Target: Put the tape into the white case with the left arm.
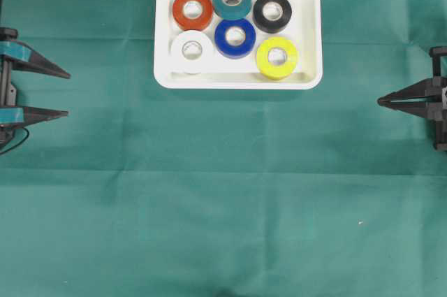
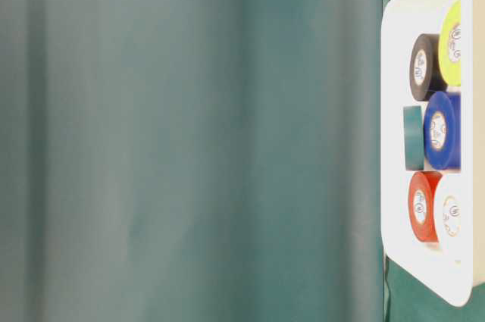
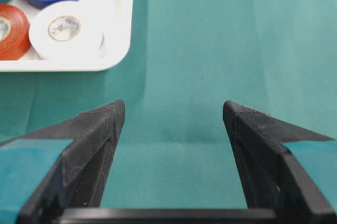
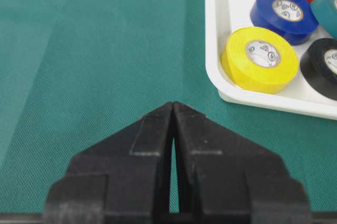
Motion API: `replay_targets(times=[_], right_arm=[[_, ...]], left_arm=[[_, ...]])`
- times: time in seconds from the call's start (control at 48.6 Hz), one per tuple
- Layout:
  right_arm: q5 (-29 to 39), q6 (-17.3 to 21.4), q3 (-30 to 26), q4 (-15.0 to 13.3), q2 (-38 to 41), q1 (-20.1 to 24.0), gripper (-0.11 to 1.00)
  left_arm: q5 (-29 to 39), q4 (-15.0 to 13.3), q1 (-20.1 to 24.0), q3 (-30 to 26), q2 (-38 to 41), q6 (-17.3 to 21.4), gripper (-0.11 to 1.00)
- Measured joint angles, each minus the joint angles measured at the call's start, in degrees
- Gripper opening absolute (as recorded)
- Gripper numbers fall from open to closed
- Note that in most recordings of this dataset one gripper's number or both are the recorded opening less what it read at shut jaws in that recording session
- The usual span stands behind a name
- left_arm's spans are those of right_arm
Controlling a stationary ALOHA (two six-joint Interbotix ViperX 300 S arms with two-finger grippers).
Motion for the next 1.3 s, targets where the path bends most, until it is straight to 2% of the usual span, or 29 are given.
replay_targets(times=[0.288, 0.37, 0.576, 0.926, 1.296], right_arm=[[0.0, 0.0, 0.0, 0.0, 0.0, 0.0, -0.09], [0.0, 0.0, 0.0, 0.0, 0.0, 0.0, -0.09], [0.0, 0.0, 0.0, 0.0, 0.0, 0.0, -0.09], [0.0, 0.0, 0.0, 0.0, 0.0, 0.0, -0.09], [0.0, 0.0, 0.0, 0.0, 0.0, 0.0, -0.09]], left_arm=[[-0.1, 0.1, -0.1, 1.4, -4.7, 0.0, 0.75], [-0.7, 0.1, -0.1, 1.7, -5.6, 1.5, 0.75], [-7.4, 0.2, -0.1, 2.5, -6.5, 4.0, 0.75], [-17.7, 0.1, -1.6, 5.9, -6.7, 4.0, 0.75], [-19.2, 0.1, -2.5, 10.2, -6.8, 4.0, 0.75]])
